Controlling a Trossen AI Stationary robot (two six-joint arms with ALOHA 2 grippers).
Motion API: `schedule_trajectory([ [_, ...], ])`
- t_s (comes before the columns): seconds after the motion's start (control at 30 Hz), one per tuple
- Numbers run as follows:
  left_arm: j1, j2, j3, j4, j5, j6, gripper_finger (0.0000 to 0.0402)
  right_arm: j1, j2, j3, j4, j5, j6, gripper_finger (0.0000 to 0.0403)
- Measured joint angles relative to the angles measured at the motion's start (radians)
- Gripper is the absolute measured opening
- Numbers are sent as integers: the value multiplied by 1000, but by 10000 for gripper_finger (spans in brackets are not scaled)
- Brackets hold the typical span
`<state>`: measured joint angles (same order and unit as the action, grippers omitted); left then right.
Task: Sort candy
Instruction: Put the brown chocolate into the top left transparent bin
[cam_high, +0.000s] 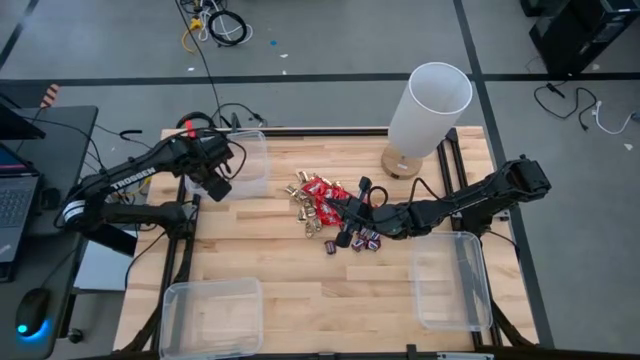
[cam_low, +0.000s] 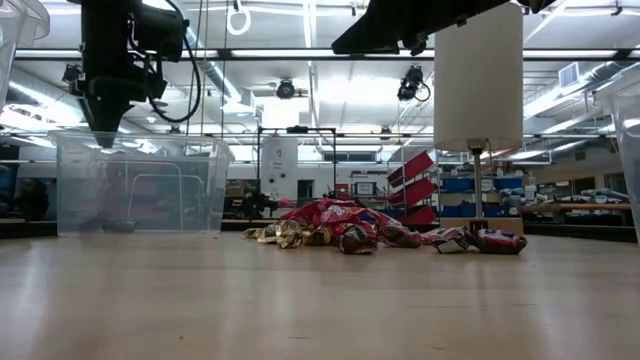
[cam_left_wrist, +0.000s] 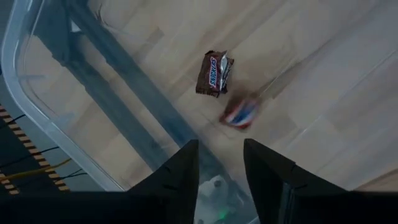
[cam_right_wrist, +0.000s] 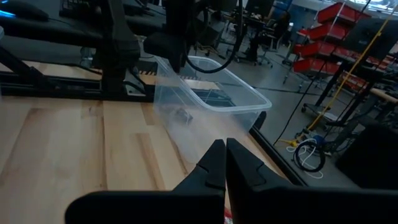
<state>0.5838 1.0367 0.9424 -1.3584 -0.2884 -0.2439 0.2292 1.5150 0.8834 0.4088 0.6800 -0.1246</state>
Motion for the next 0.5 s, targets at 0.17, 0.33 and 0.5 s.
schedule_trajectory([
  [0.17, 0, 0, 0, 15, -15, 5, 133, -1, 0, 0, 0, 0, 1, 0],
  [0.33, 0, 0, 31, 14, -22, 30, 133, -1, 0, 0, 0, 0, 8, 0],
  [0.5, -4, 0, 123, 37, -23, 47, 133, 0, 0, 0, -7, -12, 22, 0],
])
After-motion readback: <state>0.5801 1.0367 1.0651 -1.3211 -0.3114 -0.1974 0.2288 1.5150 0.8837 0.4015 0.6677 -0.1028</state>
